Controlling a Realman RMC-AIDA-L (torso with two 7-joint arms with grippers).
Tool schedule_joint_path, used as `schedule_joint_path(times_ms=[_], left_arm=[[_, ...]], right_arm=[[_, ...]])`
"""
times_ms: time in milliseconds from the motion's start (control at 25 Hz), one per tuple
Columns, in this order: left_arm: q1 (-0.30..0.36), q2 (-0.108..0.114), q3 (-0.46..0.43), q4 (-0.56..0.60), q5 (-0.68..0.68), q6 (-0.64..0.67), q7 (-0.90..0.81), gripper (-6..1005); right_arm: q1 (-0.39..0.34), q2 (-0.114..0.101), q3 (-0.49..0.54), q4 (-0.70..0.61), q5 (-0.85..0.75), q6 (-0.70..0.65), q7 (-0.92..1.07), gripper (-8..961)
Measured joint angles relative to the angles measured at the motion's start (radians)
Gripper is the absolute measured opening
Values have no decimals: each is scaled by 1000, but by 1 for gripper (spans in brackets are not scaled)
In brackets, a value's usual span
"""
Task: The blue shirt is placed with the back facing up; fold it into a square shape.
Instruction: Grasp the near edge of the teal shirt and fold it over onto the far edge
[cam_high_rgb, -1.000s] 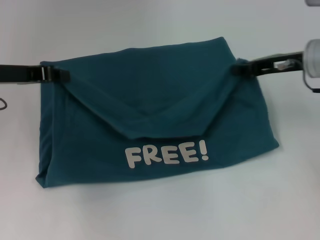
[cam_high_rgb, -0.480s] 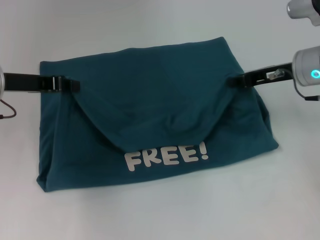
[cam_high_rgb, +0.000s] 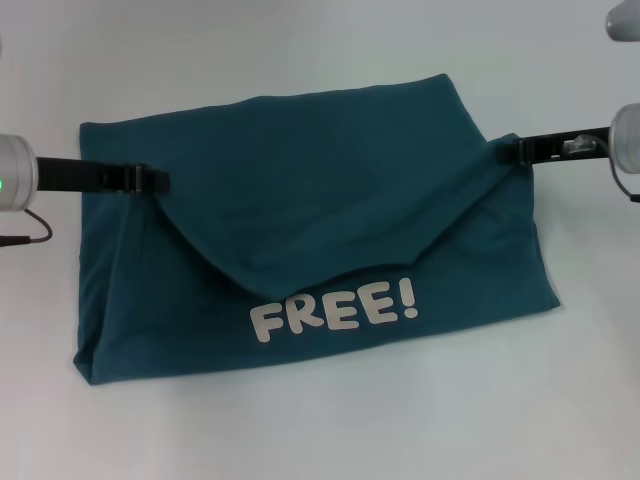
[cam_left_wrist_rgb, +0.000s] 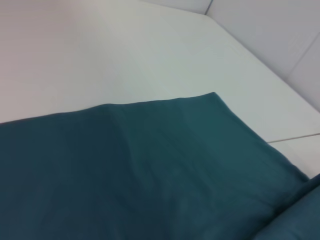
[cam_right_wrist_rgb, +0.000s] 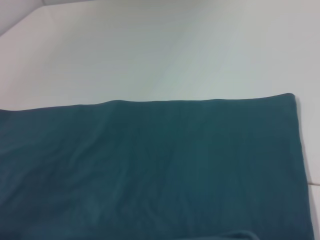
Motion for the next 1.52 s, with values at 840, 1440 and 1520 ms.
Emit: schedule_joint_path(times_ms=[840,1440,1520], left_arm=[[2,-1,26,22,2,-150,34,13],[-1,-14,77,-41,60,-259,42,13],[-1,-17,77,-44,70,-271,42,13]], right_arm=[[22,27,-1,13,8,192,9,65],[40,29,-53,71,-1,276,6,66],[40,30,-63,76,-1,286,6,66]])
